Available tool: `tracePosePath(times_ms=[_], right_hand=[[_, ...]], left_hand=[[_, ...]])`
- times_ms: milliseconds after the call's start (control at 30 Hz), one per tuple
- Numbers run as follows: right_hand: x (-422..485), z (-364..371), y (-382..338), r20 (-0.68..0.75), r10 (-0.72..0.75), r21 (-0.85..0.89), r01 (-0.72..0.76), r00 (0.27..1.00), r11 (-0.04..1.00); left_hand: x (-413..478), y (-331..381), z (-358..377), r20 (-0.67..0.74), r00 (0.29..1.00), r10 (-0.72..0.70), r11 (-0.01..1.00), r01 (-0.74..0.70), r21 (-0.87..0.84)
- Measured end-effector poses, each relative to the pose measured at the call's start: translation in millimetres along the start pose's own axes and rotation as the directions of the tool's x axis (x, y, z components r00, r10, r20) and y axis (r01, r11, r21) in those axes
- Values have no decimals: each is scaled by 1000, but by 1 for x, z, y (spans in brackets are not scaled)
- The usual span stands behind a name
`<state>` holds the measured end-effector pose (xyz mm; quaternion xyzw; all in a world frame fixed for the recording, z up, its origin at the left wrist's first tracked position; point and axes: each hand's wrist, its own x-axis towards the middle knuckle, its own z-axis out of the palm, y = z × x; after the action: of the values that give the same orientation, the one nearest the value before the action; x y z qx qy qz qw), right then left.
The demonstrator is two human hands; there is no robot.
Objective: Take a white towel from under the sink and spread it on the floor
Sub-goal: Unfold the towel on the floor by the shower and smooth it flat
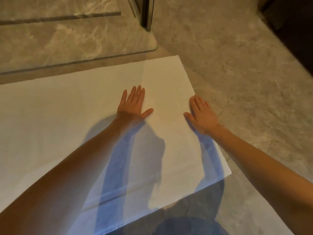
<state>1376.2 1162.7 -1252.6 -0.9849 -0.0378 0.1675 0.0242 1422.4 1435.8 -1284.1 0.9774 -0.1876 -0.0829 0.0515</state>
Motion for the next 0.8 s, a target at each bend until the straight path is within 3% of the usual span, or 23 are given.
tracePosePath(times_ms=[100,267,600,800], right_hand=[[26,-12,-26,-73,-27,16,28,997,999],[65,-13,-68,-10,0,92,1,1000,996],[59,-1,-30,-2,164,2,-164,987,987],[60,-71,-34,-42,174,8,-174,984,985]], left_hand=[[17,-15,-4,16,998,-53,999,52,16],[32,-14,-6,27,1000,-5,1000,5,5],[43,-23,-1,83,996,24,1000,-24,0],[39,-30,-21,186,982,45,999,-40,-30]])
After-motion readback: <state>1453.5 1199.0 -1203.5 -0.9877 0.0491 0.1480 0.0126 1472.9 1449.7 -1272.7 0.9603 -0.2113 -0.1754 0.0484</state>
